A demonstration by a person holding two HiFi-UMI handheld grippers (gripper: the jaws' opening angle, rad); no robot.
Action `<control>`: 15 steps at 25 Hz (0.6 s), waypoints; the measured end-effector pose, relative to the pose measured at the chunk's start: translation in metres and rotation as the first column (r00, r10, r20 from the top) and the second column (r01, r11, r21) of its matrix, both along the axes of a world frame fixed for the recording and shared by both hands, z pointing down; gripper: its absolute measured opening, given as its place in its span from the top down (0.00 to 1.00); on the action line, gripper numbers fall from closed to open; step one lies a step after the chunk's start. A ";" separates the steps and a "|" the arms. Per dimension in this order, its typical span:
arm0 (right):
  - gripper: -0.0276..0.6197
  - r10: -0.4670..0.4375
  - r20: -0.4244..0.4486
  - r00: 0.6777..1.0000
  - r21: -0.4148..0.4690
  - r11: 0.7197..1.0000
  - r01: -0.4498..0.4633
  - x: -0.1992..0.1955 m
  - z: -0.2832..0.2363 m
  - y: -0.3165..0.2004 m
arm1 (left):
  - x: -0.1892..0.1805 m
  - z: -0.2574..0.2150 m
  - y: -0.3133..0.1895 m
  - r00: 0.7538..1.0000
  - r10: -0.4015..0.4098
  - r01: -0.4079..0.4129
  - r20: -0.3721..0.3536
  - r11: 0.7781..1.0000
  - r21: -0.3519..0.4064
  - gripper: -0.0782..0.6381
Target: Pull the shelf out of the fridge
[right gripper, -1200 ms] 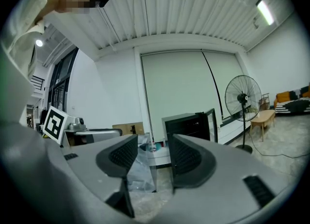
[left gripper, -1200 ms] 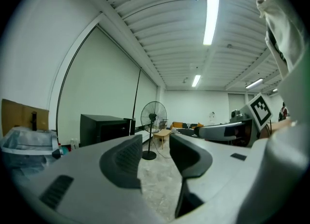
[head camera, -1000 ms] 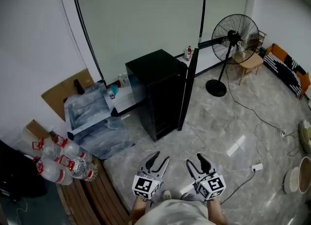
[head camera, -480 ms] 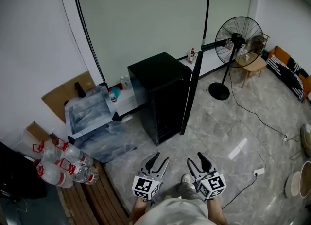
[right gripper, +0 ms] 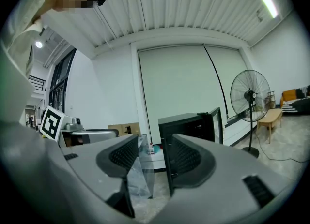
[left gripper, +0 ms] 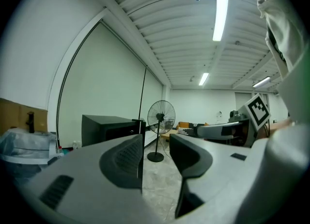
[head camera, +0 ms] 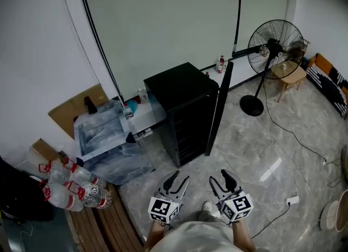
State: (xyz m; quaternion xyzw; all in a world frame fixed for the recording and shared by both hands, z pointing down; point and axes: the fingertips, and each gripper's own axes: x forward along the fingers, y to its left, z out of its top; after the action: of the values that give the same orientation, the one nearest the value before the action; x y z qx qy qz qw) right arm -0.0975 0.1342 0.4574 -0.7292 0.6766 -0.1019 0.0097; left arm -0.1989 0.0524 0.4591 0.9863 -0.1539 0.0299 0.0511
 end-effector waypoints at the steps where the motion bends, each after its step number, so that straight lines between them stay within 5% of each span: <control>1: 0.62 -0.004 0.000 1.000 0.001 1.000 0.004 0.007 -0.001 -0.004 | 0.006 -0.001 -0.003 1.000 -0.004 0.004 0.000 1.000 0.001 0.64; 15: 0.63 -0.057 0.043 0.997 0.024 0.998 0.056 0.101 -0.002 -0.030 | 0.101 -0.011 -0.019 0.999 -0.037 0.036 0.040 0.999 0.031 0.64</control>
State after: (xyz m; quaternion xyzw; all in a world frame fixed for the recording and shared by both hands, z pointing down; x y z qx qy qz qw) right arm 0.0040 0.1042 0.4556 -0.7071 0.6978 -0.1103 0.0299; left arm -0.0981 0.0330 0.4477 0.9832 -0.1733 0.0466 0.0337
